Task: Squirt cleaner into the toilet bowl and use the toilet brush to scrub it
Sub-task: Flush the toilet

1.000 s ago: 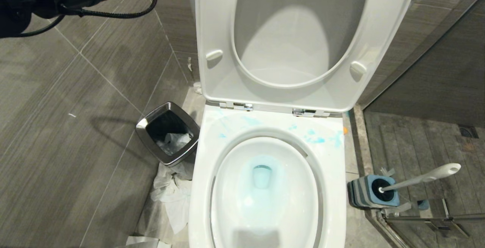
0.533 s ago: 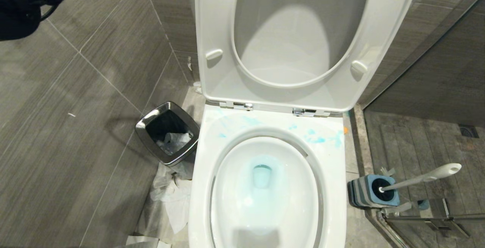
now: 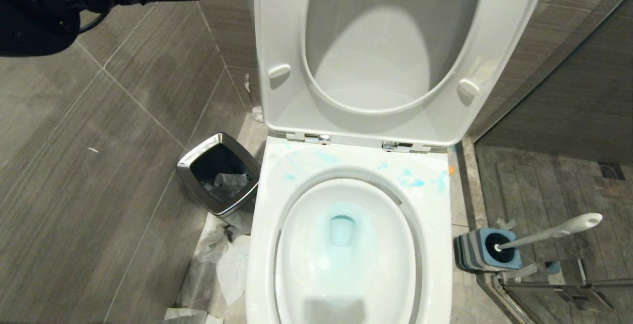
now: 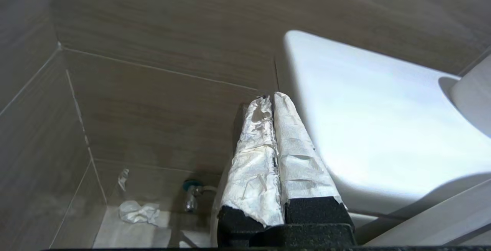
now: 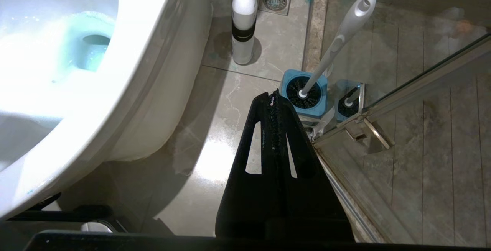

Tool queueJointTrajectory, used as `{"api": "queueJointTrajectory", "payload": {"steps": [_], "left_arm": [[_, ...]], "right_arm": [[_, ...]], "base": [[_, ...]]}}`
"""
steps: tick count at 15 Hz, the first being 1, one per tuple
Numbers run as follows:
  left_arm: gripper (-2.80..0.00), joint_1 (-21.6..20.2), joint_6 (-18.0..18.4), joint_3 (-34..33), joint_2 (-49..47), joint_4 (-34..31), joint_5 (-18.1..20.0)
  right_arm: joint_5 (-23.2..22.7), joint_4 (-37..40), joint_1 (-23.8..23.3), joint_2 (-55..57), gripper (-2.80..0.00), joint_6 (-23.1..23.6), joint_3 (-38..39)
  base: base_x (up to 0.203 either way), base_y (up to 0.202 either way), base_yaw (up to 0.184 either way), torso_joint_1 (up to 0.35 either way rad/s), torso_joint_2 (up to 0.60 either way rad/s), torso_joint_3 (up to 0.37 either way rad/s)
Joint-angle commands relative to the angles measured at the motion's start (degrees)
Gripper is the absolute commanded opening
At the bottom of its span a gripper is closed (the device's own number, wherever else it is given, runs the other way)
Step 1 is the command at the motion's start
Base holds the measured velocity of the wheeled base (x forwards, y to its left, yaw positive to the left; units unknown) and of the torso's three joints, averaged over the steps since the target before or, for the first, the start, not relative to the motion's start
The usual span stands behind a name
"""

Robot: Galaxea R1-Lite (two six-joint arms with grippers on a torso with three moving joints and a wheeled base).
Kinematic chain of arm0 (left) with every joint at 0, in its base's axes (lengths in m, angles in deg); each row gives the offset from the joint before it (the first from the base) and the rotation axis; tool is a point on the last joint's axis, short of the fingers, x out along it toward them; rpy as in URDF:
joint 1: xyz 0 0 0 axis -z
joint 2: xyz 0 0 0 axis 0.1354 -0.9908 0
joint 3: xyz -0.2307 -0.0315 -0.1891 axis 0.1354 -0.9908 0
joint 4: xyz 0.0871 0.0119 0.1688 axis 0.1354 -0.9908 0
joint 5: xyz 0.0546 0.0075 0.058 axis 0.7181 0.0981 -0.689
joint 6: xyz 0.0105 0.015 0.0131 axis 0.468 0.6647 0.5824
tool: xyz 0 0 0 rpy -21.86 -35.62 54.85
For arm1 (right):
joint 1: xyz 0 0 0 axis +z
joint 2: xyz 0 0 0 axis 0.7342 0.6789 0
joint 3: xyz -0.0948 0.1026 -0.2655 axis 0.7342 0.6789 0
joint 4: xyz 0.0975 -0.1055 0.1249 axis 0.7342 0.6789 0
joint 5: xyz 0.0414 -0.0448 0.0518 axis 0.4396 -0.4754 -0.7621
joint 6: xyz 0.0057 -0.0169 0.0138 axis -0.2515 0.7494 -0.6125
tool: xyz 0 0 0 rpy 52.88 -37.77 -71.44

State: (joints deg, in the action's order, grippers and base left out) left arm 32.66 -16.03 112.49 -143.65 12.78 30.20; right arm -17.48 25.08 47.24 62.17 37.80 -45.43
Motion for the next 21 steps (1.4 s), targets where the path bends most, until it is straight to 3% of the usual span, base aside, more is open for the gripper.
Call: {"api": "queueJointTrajectory", "payload": {"steps": [1, 16, 21], "left_arm": [[-2.8, 0.2, 0.4, 0.1, -1.2, -0.4, 0.0], [-2.8, 0.2, 0.5, 0.1, -6.4, -6.9, 0.0], [-2.8, 0.2, 0.5, 0.1, -7.0, -12.7, 0.0]], "right_arm": [[0.1, 0.0, 0.0, 0.1, -2.8, 0.0, 0.0], [0.0, 0.0, 0.0, 0.1, -2.8, 0.0, 0.0], [0.1, 0.0, 0.0, 0.1, -2.8, 0.0, 0.0]], "base": [[0.0, 0.0, 0.0, 0.0, 0.0, 0.0], [0.0, 0.0, 0.0, 0.0, 0.0, 0.0], [0.0, 0.0, 0.0, 0.0, 0.0, 0.0]]}}
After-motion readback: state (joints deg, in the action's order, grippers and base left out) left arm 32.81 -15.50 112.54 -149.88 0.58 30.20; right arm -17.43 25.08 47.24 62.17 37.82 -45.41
